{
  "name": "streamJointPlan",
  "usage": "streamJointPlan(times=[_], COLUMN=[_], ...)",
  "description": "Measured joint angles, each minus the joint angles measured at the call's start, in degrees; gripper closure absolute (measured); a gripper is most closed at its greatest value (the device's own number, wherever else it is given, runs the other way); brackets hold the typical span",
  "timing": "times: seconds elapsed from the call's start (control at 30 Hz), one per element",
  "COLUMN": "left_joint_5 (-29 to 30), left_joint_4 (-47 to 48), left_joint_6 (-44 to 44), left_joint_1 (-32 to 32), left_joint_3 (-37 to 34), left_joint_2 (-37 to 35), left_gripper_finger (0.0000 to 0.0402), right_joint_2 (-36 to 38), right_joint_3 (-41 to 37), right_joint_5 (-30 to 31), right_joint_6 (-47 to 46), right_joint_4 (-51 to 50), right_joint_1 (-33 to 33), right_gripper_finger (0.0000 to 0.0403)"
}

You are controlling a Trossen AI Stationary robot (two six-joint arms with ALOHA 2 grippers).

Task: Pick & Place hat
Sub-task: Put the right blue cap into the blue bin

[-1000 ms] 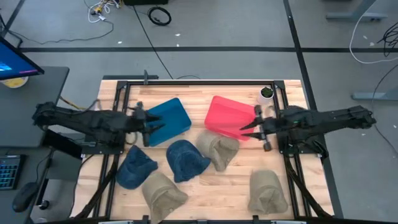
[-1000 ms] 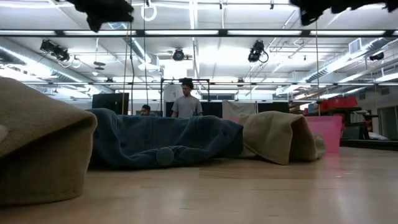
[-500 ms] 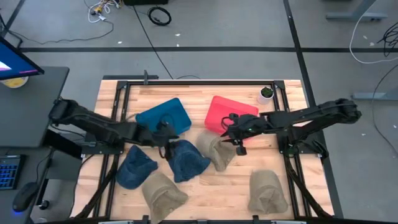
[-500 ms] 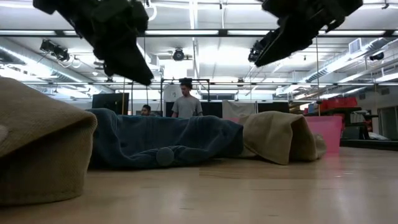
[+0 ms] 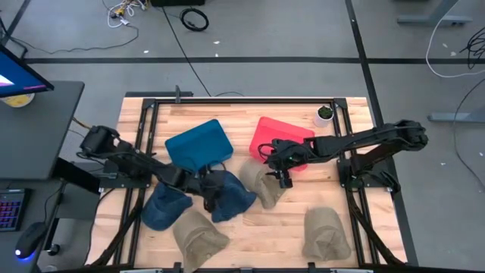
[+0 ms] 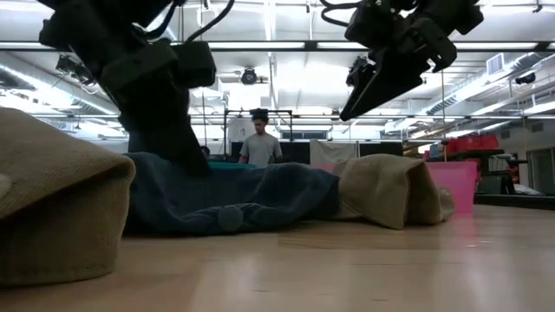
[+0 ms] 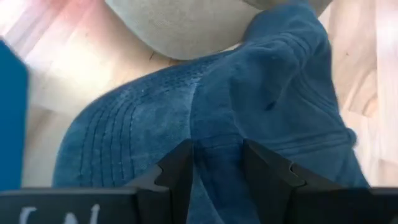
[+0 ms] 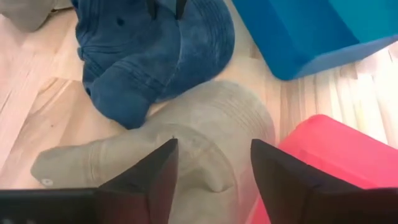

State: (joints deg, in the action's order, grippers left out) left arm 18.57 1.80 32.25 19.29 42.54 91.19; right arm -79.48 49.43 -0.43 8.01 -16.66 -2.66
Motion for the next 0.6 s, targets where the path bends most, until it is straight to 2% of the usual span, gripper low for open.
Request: streamJointPlan(times=[0.17, 0.23, 0.33, 0.37, 0.47, 0.6], left_joint_5=[1.5, 1.6, 1.6, 1.6, 0.9, 0.2], left_joint_4=[-0.4, -0.1, 0.5, 0.7, 1.7, 5.6], left_joint_6=[0.0, -0.4, -0.3, -0.3, -1.9, -8.3], left_joint_1=[0.0, 0.0, 0.0, 0.0, 0.3, 1.4], left_joint_3=[0.2, 0.2, 0.1, 0.1, 0.8, 4.7], left_joint_2=[2.6, 2.5, 2.1, 1.8, 0.5, -3.6], left_gripper_finger=[0.0273, 0.0304, 0.0376, 0.0384, 0.0386, 0.0394], right_joint_2=[0.1, 0.1, 0.1, 0.1, 0.1, 0.1], right_joint_3=[0.0, 0.0, 0.0, 0.0, 0.0, 0.0], right_joint_5=[0.0, 0.0, 0.0, 0.0, 0.0, 0.0], right_joint_6=[-1.2, -1.5, -1.5, -1.5, -1.5, -1.5], right_joint_4=[0.5, 0.8, 0.7, 0.7, 0.7, 0.7], right_joint_1=[0.0, 0.0, 0.0, 0.0, 0.0, 0.0], right_gripper_finger=[0.0190, 0.0190, 0.0192, 0.0193, 0.0197, 0.0202])
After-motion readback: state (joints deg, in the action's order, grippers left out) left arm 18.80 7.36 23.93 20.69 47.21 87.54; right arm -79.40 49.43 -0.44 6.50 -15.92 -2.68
